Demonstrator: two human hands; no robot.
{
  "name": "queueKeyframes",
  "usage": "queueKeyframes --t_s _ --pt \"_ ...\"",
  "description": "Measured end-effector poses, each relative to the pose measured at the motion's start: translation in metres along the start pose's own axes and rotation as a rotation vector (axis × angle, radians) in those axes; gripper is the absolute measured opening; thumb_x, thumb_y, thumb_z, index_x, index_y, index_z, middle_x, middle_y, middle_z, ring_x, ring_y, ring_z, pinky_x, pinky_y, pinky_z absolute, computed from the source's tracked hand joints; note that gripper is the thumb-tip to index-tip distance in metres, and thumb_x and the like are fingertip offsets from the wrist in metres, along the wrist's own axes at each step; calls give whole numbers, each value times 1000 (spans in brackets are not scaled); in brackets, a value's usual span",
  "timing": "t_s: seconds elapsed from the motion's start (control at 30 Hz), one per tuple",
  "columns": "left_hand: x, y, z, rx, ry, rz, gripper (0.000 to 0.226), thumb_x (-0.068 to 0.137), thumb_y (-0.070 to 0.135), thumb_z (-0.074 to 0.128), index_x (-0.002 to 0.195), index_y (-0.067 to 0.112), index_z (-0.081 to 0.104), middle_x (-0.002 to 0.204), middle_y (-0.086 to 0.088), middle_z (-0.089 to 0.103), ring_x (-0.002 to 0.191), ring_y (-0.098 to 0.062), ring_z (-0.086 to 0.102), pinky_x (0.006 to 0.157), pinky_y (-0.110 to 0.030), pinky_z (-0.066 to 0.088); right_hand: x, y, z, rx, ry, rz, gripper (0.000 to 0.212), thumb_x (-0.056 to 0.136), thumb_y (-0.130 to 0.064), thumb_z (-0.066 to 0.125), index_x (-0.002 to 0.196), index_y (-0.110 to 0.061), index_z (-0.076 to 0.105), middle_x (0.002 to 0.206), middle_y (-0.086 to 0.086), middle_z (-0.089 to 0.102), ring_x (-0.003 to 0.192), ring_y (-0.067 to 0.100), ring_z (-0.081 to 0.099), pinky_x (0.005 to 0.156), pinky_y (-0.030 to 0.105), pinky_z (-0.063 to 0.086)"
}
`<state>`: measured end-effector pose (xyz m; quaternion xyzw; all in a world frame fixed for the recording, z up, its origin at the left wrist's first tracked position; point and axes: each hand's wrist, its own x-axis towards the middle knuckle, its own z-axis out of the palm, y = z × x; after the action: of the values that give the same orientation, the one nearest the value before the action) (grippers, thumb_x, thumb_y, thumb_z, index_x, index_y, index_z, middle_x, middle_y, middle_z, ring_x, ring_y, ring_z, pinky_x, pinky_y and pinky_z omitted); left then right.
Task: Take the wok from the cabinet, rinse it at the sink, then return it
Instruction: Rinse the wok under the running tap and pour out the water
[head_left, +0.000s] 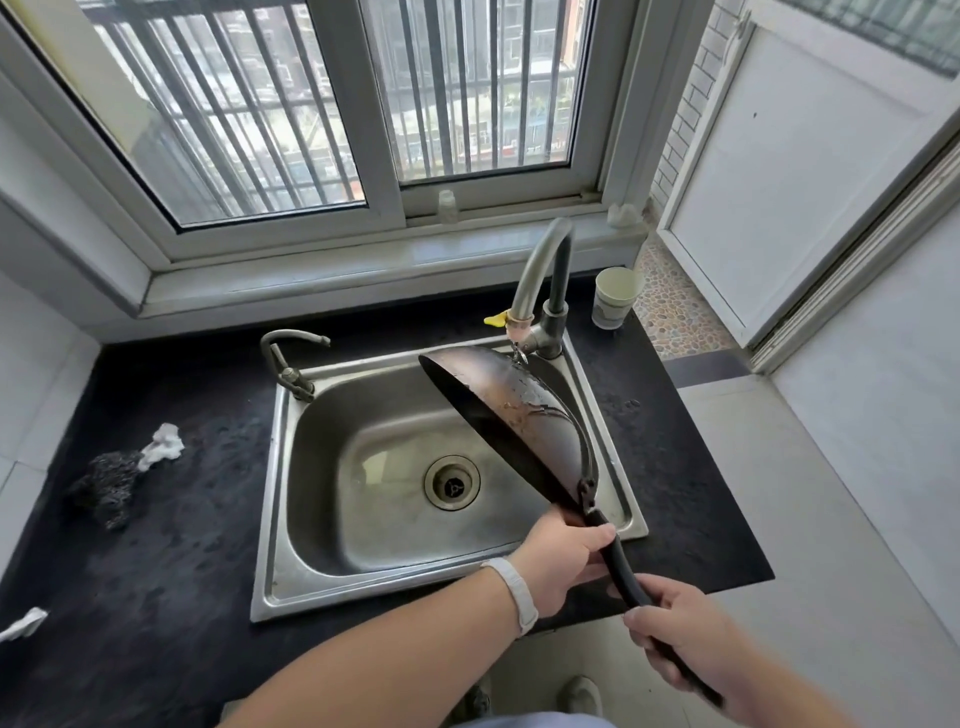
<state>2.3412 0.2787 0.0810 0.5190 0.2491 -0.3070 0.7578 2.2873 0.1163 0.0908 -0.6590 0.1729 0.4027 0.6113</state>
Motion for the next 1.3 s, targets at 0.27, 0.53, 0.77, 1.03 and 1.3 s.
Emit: queueKeyframes --t_s 0.27,0.53,0.77,1.03,1.3 --pt "16 -9 11 -6 45 -14 30 90 0 66 115 6 50 109 -9 60 92 -21 65 71 -31 61 4 1 -19 -59 -22 8 36 67 -10 69 103 -10 72 64 13 57 45 19 48 37 23 35" --pt "30 -12 7 2 123 -7 25 91 3 66 112 6 51 99 -7 61 87 -18 66 71 -30 61 12 -3 -7 -342 106 -109 5 90 -7 62 93 -3 61 66 10 51 43 15 43 42 26 36" --pt "36 -23 7 29 136 11 25 91 2 67 107 8 49 103 -8 59 89 -18 65 63 -22 58 12 7 -7 -435 193 -172 24 86 -14 73 105 -28 66 67 -8 62 51 -1 52 58 20 43" --pt "49 -31 10 39 146 30 29 87 5 72 102 12 49 105 -8 60 92 -16 66 66 -24 59 17 12 -21 -347 141 -190 31 87 1 62 104 -23 72 50 -10 51 41 10 47 42 22 41" --pt "57 -35 12 63 153 15 32 85 7 74 101 16 48 106 -6 60 93 -17 66 68 -26 60 27 21 -33 -355 78 -163 51 87 -9 62 104 -56 67 53 -5 51 46 16 50 45 28 45"
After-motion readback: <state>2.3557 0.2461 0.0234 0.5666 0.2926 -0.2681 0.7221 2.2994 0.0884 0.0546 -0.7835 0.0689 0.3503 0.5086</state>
